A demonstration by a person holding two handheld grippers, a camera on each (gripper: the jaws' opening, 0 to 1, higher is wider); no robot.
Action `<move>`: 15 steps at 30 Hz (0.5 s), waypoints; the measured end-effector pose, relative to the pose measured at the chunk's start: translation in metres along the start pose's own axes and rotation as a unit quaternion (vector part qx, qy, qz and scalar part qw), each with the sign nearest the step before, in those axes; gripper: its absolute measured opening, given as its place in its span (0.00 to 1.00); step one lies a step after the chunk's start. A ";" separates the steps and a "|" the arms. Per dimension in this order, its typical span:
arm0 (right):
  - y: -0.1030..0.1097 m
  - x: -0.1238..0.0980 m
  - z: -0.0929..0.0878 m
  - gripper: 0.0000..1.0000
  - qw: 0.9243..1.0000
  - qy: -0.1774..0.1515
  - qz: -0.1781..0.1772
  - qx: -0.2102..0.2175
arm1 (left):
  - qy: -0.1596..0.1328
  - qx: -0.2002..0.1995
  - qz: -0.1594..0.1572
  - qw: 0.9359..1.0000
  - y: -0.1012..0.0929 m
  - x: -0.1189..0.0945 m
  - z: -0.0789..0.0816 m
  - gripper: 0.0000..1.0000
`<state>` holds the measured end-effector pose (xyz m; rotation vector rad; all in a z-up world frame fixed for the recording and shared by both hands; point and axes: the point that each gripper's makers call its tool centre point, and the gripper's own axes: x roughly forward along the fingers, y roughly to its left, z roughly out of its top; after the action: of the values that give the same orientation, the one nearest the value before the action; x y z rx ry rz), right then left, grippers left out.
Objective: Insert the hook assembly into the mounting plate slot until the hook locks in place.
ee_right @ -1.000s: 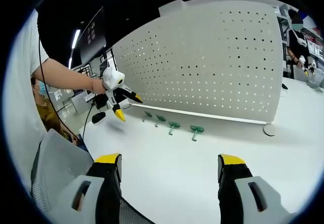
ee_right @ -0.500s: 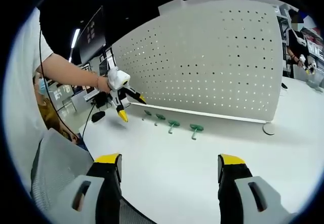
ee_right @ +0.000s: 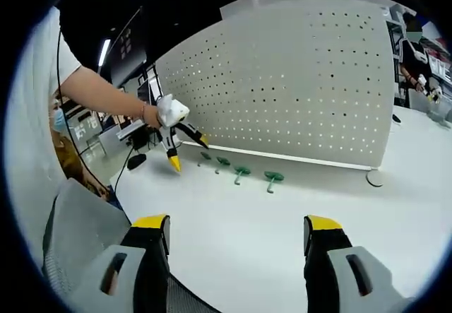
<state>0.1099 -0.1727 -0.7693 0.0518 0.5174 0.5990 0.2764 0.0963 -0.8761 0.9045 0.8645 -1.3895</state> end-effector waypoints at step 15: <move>-0.002 -0.001 0.000 0.75 1.000 -0.001 -0.004 0.006 | 0.023 0.038 -0.026 0.999 0.001 0.009 -0.001 0.74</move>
<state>0.1106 -0.1750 -0.7698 0.0623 0.5201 0.5887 0.2778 0.0935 -0.8851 0.9827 0.8801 -1.4593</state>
